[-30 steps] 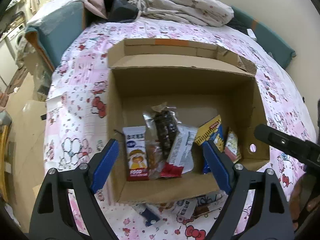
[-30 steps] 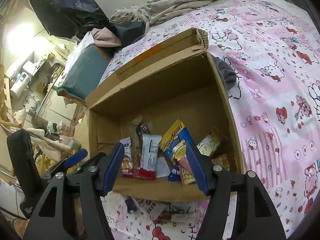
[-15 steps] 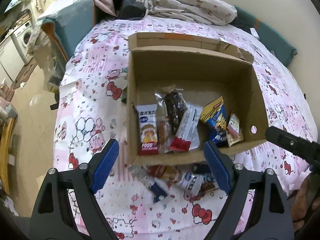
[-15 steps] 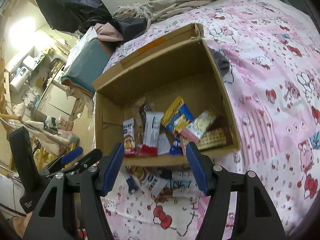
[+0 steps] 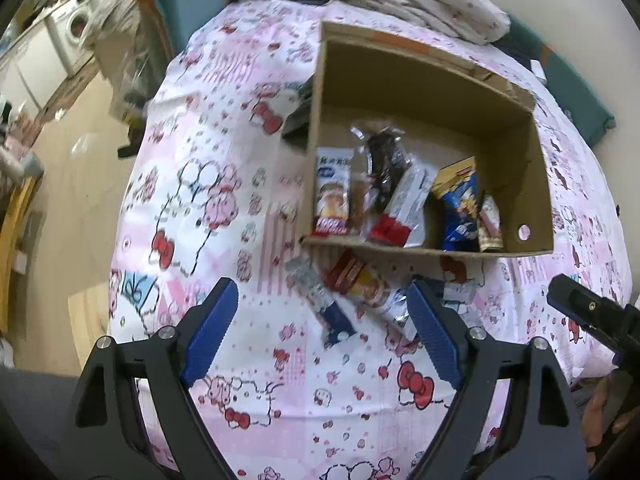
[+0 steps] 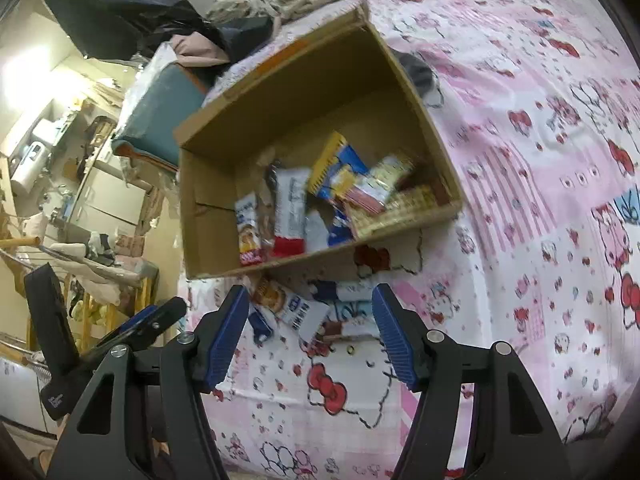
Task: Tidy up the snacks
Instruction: 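Withdraw both tools from the box toward the snack pile, then grasp the small white packet from the pile with the left tool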
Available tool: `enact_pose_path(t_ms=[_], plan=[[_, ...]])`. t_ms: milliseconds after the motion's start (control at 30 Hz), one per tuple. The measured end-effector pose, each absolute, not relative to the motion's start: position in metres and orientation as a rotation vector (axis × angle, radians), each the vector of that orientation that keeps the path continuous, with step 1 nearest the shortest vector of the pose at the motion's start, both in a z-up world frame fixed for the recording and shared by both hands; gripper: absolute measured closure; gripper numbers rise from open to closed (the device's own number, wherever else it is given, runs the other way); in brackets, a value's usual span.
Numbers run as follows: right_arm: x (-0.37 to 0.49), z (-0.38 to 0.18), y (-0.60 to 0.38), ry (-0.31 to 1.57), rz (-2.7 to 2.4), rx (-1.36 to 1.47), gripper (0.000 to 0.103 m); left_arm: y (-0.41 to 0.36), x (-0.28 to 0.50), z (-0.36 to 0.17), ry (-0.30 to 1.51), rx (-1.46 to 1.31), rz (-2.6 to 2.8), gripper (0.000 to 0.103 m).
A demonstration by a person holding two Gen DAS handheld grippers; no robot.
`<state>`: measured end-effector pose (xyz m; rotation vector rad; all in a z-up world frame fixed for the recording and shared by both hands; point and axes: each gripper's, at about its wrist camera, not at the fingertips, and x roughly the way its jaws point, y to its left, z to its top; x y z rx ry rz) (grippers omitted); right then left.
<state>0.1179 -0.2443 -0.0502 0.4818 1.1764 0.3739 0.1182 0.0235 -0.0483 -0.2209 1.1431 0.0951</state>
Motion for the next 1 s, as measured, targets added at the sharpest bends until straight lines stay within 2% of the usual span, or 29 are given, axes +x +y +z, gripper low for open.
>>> enact_pose_path(t_ms=[300, 500, 700, 800, 867, 1000], plan=[[0.114, -0.073, -0.269, 1.258, 0.303, 0.644, 0.036, 0.057, 0.112, -0.078, 1.204, -0.339, 0.252, 0.019], [0.119, -0.072, -0.267, 1.260, 0.299, 0.652, 0.036, 0.038, 0.126, -0.112, 1.269, -0.322, 0.241, 0.021], [0.121, -0.075, -0.270, 1.271, 0.288, 0.651, 0.036, 0.017, 0.148, -0.144, 1.356, -0.245, 0.165, 0.057], [0.121, -0.076, -0.273, 1.275, 0.292, 0.665, 0.036, 0.023, 0.150, -0.156, 1.393, -0.257, 0.186, 0.059], [0.122, -0.076, -0.274, 1.274, 0.287, 0.657, 0.036, 0.024, 0.149, -0.159, 1.408, -0.229, 0.202, 0.087], [0.124, -0.082, -0.270, 1.307, 0.287, 0.641, 0.036, 0.028, 0.141, -0.153, 1.425, -0.267, 0.179, 0.089]])
